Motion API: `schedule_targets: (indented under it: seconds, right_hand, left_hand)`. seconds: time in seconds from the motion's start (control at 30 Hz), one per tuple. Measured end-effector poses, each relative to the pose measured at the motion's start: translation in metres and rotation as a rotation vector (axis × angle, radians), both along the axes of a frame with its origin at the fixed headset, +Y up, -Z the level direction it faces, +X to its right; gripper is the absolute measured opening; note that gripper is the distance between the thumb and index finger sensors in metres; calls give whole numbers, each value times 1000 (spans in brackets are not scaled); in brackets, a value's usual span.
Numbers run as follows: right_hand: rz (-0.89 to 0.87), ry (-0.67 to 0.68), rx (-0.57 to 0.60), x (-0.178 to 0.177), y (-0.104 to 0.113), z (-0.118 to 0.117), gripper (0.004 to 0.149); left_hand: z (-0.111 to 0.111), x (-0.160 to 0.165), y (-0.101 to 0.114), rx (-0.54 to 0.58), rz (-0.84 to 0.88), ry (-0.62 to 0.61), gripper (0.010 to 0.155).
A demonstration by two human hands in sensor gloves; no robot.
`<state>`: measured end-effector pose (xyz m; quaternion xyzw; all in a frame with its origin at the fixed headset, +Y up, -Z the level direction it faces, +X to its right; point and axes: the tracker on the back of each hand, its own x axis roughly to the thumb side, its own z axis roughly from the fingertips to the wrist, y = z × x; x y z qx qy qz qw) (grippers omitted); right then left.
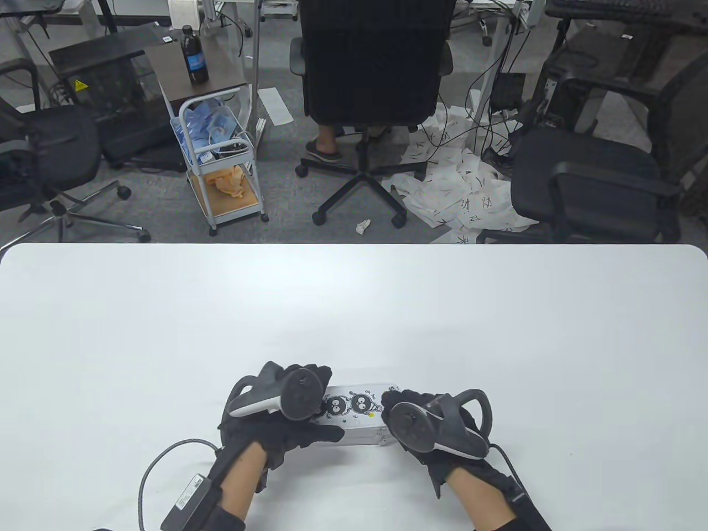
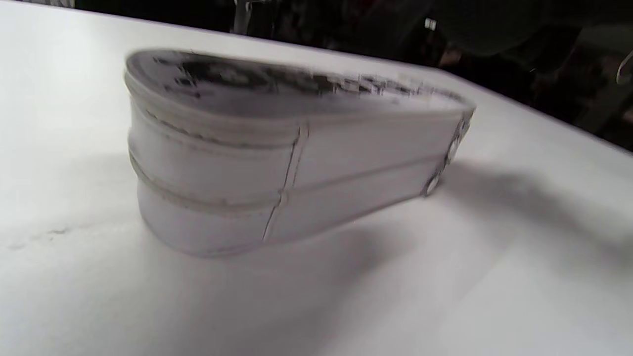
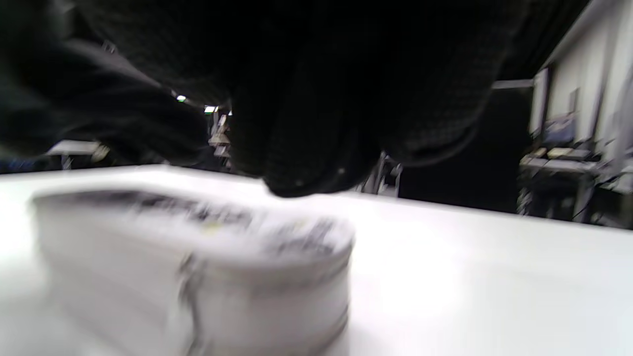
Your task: Pack double-layer zippered pencil case
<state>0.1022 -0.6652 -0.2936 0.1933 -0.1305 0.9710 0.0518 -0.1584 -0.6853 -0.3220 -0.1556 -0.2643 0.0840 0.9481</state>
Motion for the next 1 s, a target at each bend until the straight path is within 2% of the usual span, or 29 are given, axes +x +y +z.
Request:
schedule_targets:
  seconds: [0.13,0.2,0.37,0.53,0.7,0.9,1.0]
  right_hand:
    - [-46,-85,168,20,10,7,45]
    - [-32,-118,233,25,10,10,49]
    - [-12,-184,251,35,-9,7,56]
    - [15,-257,192,46,-35,-5,61]
    - [43,-295,149,55,-47,-15,66]
    - [55,-315,34,60,-61,-21,71]
    - [85,-324,-9,59,-65,-23,73]
  left_hand:
    - [16,-33,14,257,-17,111,93]
    - [20,-46,13,290,-30,185,92]
    - [23,-67,-6,378,-66,329,91]
    - [20,-79,-21,403,-165,386,91]
    - [16,-91,-28,420,-155,435,88]
    - [11,-93,-39,326,-170,448,92]
    - [10,-91,-42,313,-193,440,92]
